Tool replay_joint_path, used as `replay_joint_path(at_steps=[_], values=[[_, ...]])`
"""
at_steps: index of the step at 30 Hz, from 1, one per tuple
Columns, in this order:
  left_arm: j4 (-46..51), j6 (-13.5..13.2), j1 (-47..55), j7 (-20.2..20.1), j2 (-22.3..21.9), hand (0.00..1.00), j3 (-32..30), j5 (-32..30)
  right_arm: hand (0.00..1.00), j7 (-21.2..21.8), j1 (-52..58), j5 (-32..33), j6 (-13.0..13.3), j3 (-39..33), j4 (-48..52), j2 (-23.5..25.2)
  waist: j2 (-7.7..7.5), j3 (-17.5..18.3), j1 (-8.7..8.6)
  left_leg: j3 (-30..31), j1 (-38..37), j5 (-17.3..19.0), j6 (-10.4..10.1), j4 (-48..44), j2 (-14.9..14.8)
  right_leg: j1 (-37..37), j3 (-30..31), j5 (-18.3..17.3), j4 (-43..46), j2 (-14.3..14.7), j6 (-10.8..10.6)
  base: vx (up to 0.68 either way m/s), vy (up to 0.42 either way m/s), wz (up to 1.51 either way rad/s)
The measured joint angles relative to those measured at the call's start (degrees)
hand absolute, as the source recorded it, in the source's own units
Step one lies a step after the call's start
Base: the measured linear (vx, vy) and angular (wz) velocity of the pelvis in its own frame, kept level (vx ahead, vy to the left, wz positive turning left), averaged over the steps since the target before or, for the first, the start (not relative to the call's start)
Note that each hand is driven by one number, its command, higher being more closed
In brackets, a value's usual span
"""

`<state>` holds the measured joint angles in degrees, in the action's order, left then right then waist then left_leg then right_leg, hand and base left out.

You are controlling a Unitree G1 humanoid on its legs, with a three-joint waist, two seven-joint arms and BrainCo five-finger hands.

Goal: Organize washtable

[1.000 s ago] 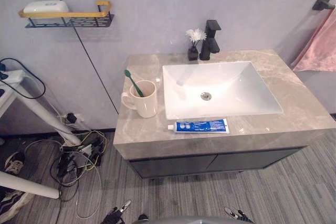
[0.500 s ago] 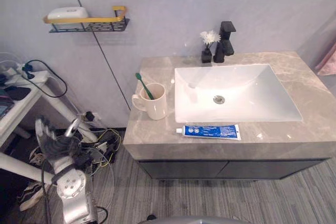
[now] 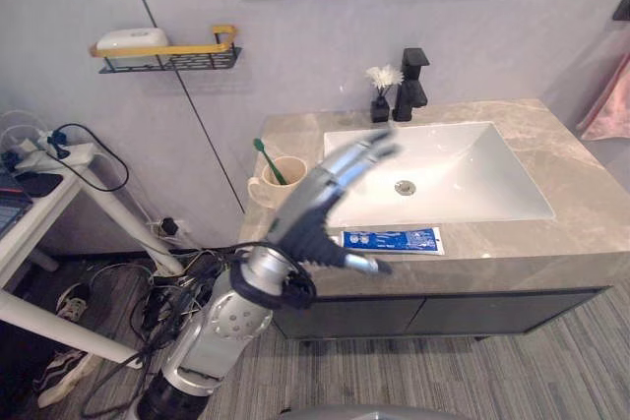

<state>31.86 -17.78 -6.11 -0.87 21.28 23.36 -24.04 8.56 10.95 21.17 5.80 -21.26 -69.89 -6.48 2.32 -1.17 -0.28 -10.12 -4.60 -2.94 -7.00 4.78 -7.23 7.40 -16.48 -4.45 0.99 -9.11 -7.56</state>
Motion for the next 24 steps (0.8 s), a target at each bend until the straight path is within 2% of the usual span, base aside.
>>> replay_joint_path(at_steps=[7,12,19,24], values=[[-1.5,-0.1,-8.9,-4.6,4.1,0.0,8.9,-0.2,0.0,0.4,-0.1,-0.4,-0.3,0.1,-0.1,-0.3,-0.21,0.1,-0.3,0.1,-0.3,0.0,0.0,-0.1,0.0,0.5,-0.1,0.0,0.0,0.0,0.0,0.0,0.0,0.0],[-9.3,0.6,-13.3,-7.0,4.4,0.0,11.8,-2.5,0.0,0.5,-0.1,-0.4,-0.3,0.1,-0.1,-0.1,-0.8,0.5,-1.01,0.0,-0.2,-0.1,0.0,0.2,0.0,0.6,-0.1,0.0,0.0,0.0,0.0,0.0,0.0,0.0],[-17.4,4.5,-15.6,-7.2,3.4,0.0,12.5,-6.5,0.0,0.5,-0.2,-0.4,-1.4,-1.4,0.0,0.6,-1.31,0.5,-1.07,-0.1,-0.2,-0.2,0.0,0.4,0.0,0.0,0.1,0.0,0.0,0.1,0.0,0.0,0.0,0.0],[-23.8,6.7,-16.7,-7.0,1.6,0.0,12.0,-6.7,0.0,0.4,-0.4,-0.4,-1.6,-1.5,0.3,0.9,-1.87,0.2,-1.46,-0.4,-0.5,-0.2,0.0,0.5,0.0,0.0,0.1,0.0,0.0,0.1,0.1,0.0,-0.002,-0.02]])
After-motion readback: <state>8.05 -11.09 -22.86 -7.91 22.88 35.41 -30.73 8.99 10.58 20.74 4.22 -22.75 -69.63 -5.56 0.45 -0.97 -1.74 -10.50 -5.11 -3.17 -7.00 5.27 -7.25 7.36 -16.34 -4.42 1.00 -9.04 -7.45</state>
